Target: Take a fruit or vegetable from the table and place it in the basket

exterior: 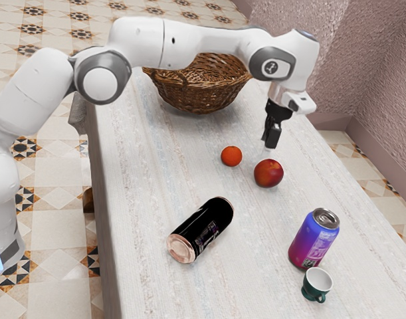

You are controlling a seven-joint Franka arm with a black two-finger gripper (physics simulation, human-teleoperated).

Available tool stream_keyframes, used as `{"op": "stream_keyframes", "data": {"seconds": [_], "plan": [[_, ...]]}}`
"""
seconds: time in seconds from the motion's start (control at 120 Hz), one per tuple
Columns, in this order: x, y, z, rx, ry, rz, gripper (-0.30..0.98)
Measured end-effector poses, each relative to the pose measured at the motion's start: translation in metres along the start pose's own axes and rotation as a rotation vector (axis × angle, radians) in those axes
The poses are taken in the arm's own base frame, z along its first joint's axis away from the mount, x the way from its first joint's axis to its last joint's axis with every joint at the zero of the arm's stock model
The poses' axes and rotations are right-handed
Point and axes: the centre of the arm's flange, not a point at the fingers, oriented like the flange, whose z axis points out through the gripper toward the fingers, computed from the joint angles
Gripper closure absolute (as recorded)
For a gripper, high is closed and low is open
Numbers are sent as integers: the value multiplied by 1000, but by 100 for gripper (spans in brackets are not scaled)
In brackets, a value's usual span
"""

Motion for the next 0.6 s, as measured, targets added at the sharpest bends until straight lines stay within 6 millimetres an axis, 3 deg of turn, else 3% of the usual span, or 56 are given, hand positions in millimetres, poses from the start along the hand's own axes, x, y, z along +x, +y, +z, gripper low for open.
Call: {"op": "stream_keyframes", "data": {"seconds": [0.133, 0.6], "plan": [[14, 8, -5, -4, 40, 31, 0], [33, 12, 38, -21, 22, 64, 0]]}}
